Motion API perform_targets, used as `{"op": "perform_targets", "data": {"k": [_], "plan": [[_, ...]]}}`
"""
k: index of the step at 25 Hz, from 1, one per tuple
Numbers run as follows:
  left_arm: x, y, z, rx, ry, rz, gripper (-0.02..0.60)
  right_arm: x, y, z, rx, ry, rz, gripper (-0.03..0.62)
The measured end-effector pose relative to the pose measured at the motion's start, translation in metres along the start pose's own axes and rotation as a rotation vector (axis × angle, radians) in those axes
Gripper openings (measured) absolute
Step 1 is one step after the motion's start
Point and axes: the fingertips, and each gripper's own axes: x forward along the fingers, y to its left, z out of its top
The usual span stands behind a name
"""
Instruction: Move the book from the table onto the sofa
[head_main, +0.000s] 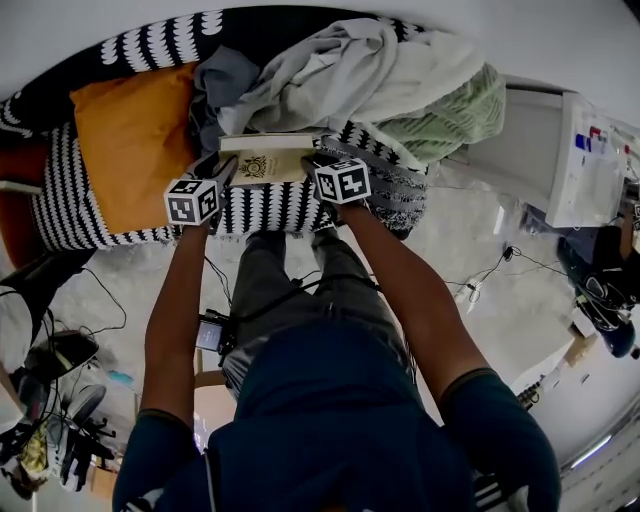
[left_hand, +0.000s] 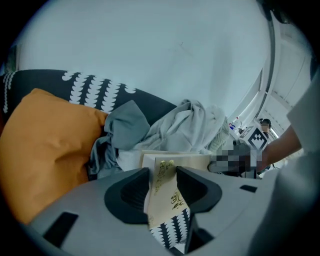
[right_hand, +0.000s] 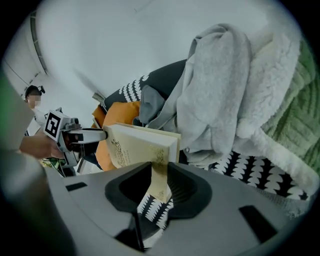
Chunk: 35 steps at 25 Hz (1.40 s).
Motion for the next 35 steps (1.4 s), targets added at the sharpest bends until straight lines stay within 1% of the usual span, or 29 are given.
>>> {"op": "perform_targets", "data": {"k": [6,12,18,26,31,35], "plan": [[0.018,0.011,-0.029,-0.035,0.059,-0.004,0.173,0.021,-0.011,-0.02,0.015,0.052,-0.009,0.109],[0.035,0.019,-0.055,-0.046,0.124,-0.023,0.172,0.039,-0.021,-0.034,0.015,0.095,-0.018,0.11],[0.048,0.028,-0.076,-0.068,0.161,-0.032,0.172,0.052,-0.027,-0.05,0.024,0.127,-0.032,0.11],[0.071,0.035,-0.09,-0.065,0.196,-0.059,0.172,0.068,-0.041,-0.07,0.11,0.139,-0.043,0.11],[0.082,0.039,-0.093,-0.096,0.195,-0.071,0.167,0.075,-0.049,-0.076,0.167,0.143,-0.048,0.11],[0.088,0.042,-0.094,-0.108,0.199,-0.072,0.16,0.079,-0.055,-0.077,0.175,0.15,-0.049,0.11]]}}
